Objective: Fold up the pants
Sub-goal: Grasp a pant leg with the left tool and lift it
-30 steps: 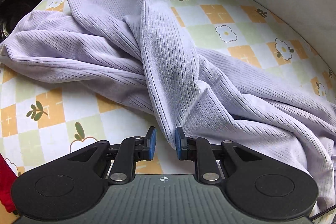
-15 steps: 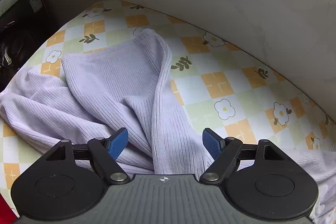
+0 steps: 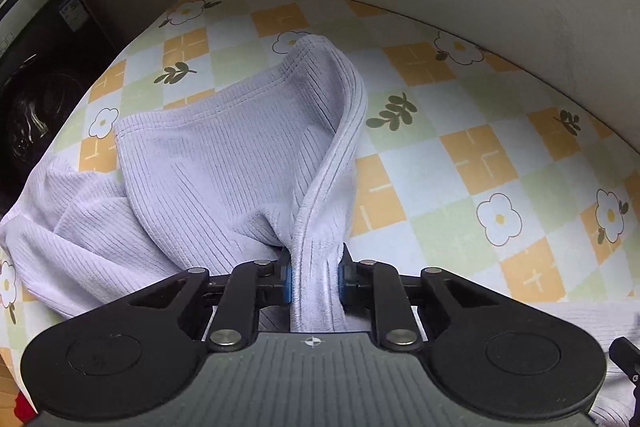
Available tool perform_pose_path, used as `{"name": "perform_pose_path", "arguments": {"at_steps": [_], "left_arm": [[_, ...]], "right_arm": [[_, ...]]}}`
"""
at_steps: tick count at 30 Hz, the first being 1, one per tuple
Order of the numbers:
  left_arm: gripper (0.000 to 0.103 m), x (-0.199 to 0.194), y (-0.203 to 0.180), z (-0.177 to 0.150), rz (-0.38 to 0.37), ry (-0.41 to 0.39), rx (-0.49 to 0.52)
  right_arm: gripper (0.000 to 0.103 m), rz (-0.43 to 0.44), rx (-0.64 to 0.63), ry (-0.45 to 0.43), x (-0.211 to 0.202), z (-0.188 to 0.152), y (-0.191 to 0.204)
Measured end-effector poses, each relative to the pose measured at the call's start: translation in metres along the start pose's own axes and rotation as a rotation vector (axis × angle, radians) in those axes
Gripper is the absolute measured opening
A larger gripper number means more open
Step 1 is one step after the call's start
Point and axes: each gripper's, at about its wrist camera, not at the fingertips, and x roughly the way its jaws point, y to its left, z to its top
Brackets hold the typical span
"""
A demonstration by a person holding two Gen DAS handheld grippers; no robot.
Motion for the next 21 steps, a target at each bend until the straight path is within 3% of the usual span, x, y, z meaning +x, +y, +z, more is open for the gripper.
{"name": "perform_pose_path", "arguments": {"at_steps": [3, 8, 10, 11, 12, 14, 17, 21], "left_arm": [[0.018, -0.028, 0.023, -0.014, -0.015, -0.038, -0.038], [0.017, -0.062, 0.063, -0.057, -0.011, -0.063, -0.15], [0.017, -0.069, 0.078, -0.079, 0.008, -0.052, -0.197], [0.017, -0.07, 0.085, -0.09, 0.022, -0.041, -0.218], [0.017, -0.071, 0.089, -0.099, 0.031, -0.028, -0.234], [0.017, -0.074, 0.099, -0.118, 0.044, 0.005, -0.273], [0.017, -0.076, 0.107, -0.132, 0.047, 0.037, -0.309], [0.017, -0.08, 0.107, -0.134, 0.049, 0.045, -0.294]], "right_arm": [[0.08, 0.061, -0.108, 0.043, 0.021, 0.009, 0.022], [0.08, 0.072, -0.22, 0.121, 0.049, 0.01, 0.046], [0.061, 0.104, -0.221, 0.133, 0.052, 0.011, 0.046], [0.048, 0.117, -0.224, 0.134, 0.052, 0.011, 0.046], [0.028, 0.118, -0.236, 0.135, 0.051, 0.012, 0.048], [0.012, 0.112, -0.248, 0.13, 0.048, 0.015, 0.048], [0.007, 0.042, -0.223, 0.082, 0.046, 0.02, 0.042], [0.006, -0.124, -0.088, 0.026, 0.042, 0.031, 0.009]]}}
